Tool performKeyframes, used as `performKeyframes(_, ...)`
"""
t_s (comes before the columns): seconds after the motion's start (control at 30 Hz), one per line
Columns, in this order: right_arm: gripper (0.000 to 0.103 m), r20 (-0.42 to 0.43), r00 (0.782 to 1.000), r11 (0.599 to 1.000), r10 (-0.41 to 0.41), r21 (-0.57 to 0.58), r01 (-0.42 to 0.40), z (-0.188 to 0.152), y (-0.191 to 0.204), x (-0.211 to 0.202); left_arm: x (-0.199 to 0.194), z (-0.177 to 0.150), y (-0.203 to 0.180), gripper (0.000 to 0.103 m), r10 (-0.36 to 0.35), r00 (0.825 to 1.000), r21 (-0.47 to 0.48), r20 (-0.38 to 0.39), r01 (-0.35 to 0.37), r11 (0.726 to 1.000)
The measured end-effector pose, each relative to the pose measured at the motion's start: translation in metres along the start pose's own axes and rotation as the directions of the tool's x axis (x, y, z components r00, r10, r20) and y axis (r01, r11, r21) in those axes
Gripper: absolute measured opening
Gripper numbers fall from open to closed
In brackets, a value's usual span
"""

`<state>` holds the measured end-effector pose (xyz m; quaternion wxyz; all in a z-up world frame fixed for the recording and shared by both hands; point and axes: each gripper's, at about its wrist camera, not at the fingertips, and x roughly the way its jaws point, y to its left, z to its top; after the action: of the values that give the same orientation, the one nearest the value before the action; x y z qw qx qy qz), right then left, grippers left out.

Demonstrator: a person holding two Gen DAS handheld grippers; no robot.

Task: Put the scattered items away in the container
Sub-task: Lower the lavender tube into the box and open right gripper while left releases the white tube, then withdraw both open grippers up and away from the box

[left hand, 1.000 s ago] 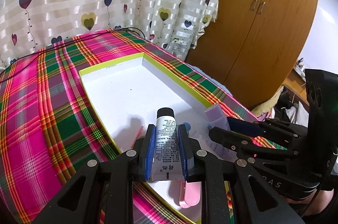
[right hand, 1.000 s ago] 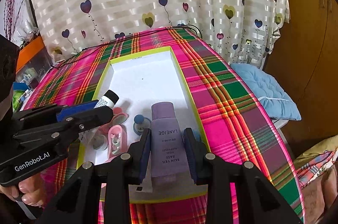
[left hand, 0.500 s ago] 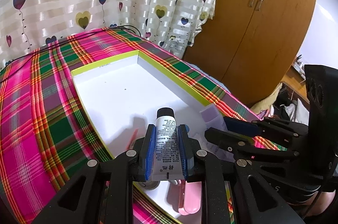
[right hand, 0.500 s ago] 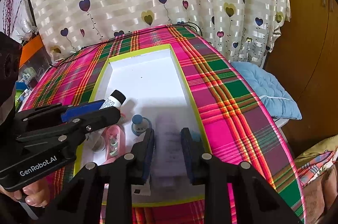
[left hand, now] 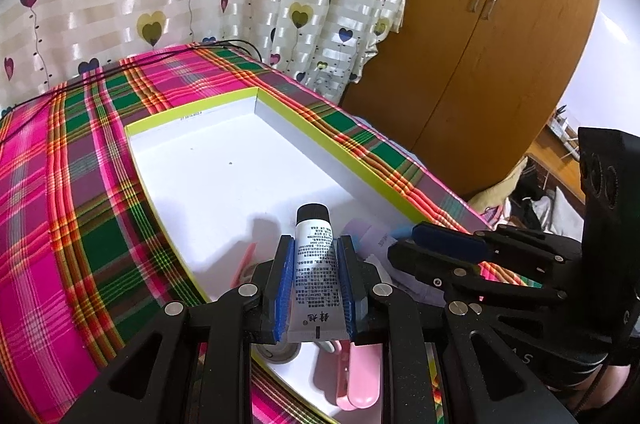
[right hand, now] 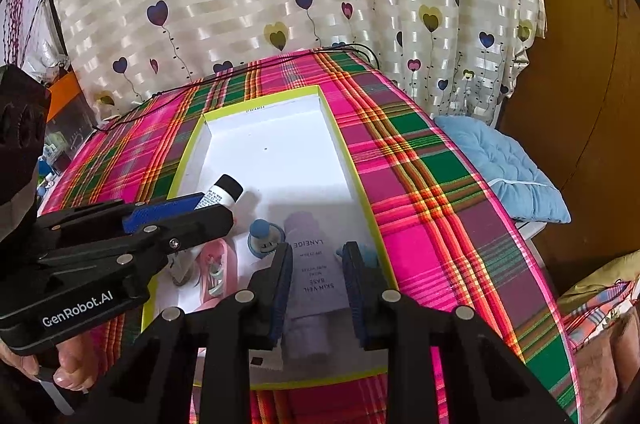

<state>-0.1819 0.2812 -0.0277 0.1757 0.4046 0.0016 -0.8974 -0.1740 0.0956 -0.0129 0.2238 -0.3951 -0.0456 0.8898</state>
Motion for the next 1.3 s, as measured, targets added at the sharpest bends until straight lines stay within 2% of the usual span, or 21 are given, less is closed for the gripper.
performKeyframes(0.17, 0.027, 0.007, 1.000, 1.000, 0.004, -0.002, -0.004, 0.000, 0.002, -0.004, -0.003, 0.002, -0.001, 0.022, 0.003, 1.000, 0.002, 0.022, -0.003, 1.000)
performKeyframes(0.33, 0.027, 0.012, 1.000, 1.000, 0.004, -0.002, -0.004, 0.000, 0.003, -0.007, -0.008, 0.004, 0.000, 0.028, 0.004, 0.999, -0.002, 0.042, -0.004, 1.000)
performKeyframes(1.3, 0.027, 0.027, 1.000, 0.997, -0.017, -0.070, 0.018, -0.018, 0.035, -0.048, -0.065, -0.021, -0.012, 0.029, 0.045, 0.998, 0.006, 0.052, -0.045, 0.999)
